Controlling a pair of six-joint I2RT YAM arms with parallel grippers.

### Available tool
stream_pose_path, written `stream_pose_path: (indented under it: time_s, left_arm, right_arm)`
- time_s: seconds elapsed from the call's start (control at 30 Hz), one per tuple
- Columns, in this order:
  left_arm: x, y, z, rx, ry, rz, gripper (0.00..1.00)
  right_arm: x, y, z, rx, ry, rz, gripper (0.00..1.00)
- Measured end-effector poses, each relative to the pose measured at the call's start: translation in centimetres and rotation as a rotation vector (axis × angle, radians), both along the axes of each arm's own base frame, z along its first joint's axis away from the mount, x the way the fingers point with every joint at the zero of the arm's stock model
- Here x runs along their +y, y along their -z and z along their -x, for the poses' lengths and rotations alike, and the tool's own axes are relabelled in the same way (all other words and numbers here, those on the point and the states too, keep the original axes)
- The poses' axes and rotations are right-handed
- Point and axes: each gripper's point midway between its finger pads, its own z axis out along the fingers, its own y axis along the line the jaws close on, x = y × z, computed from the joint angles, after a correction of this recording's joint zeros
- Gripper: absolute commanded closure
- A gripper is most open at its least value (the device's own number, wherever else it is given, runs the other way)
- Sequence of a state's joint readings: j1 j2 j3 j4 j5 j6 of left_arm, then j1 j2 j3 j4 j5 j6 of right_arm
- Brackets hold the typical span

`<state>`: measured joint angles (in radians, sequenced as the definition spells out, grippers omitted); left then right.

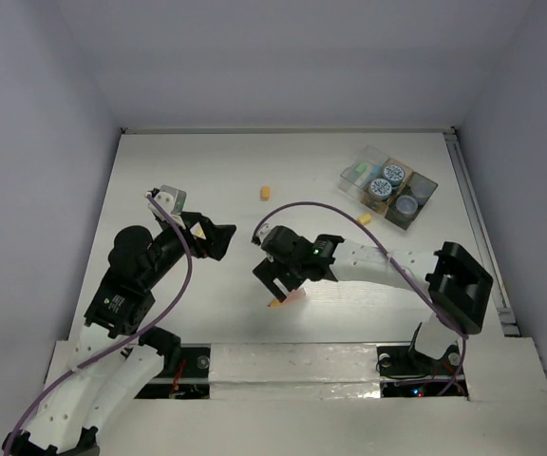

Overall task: Sort the stationery into containers
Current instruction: Pick up the pen from the center of the board.

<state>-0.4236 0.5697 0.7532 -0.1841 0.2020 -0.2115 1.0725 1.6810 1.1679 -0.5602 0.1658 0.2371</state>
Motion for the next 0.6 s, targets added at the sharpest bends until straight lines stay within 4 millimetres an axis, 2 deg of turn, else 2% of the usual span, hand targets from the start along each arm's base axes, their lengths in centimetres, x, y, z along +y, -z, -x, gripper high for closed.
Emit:
stream_pose_path:
  time_s: [0.1,0.2,0.33,0.6]
  left_arm:
    - [0.1,0.0,-0.1,0.000,-0.004,0.000,0.01]
    - [0.1,0.0,-0.1,0.001,-0.006,0.000,0.01]
    - [0.1,0.1,-0.1,0.002,-0.004,0.000,0.01]
    - [0.2,0.1,-0.2,0.004,-0.007,0.000,0.01]
  right_arm:
    - [0.4,-1.1,1.0,0.014,-0.116,-0.030,0.12]
    - [0.5,-1.1,1.8,0.037,-0.208,-0.028,0.12]
    - [0.1,0.2,2.7,0.075,-0.306,0.021,0.12]
    - [-0.8,4.3,3.1,0.141,-0.396,0.136,0.11]
